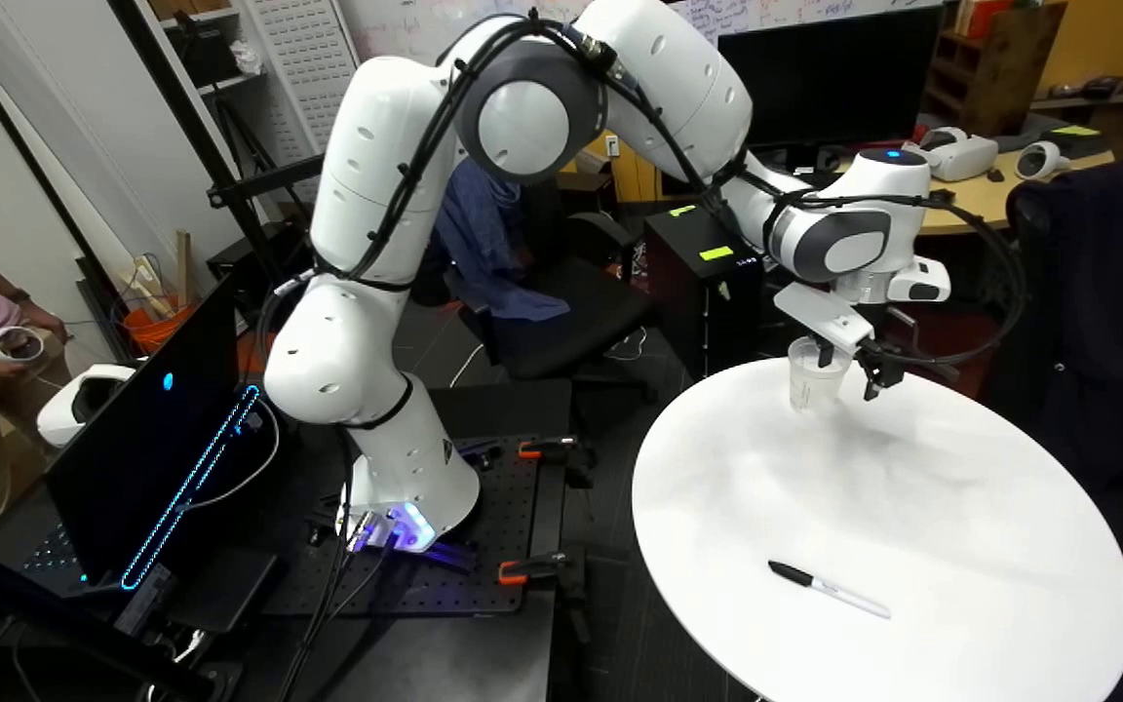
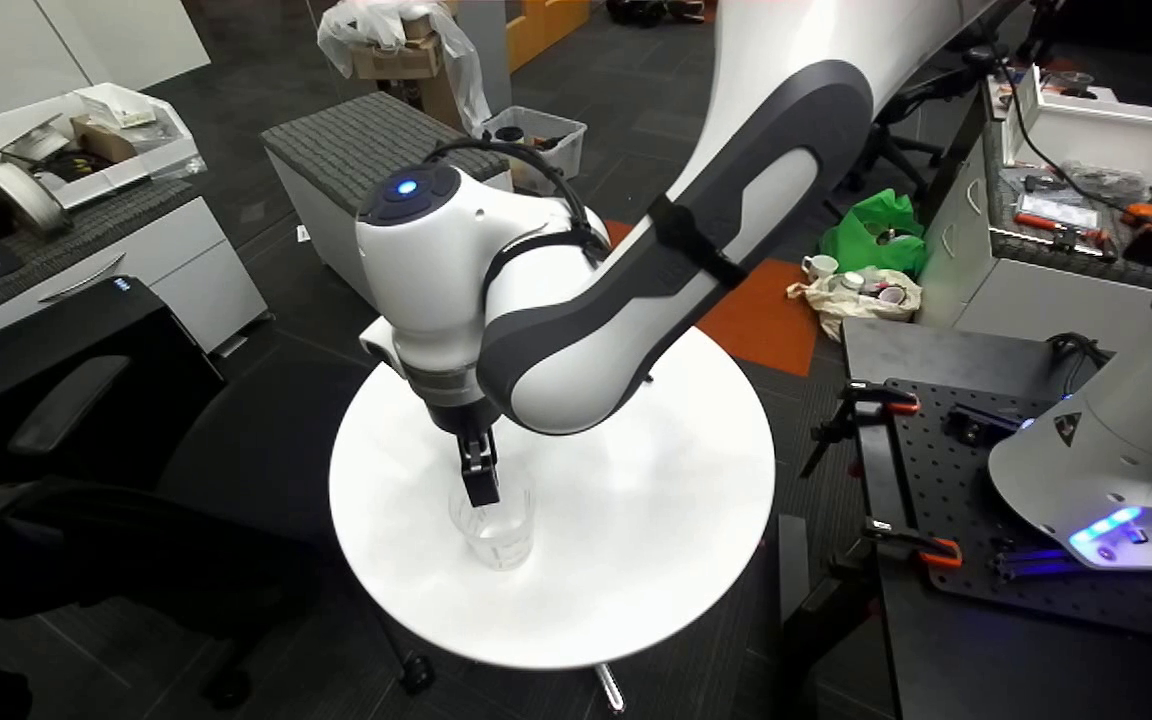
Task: Move the cup to the right
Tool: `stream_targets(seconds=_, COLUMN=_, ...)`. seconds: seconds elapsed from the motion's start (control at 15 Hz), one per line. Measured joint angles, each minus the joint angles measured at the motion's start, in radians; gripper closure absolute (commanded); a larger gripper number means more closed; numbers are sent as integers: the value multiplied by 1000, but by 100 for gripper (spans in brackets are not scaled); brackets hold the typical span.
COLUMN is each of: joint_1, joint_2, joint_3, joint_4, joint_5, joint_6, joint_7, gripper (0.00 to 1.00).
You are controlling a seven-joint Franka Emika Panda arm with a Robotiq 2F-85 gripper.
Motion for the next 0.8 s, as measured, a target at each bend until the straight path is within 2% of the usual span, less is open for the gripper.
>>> stream_targets(seconds=0.6, joint_1=0, joint_2=23, joint_3=0, joint_4=46, joint_5=1, joint_6=-39, joint_7=0, gripper=99)
stream_targets(seconds=0.8, joint_1=0, joint_2=23, joint_3=1, joint_4=50, joint_5=1, joint_6=-47, joint_7=0, gripper=100)
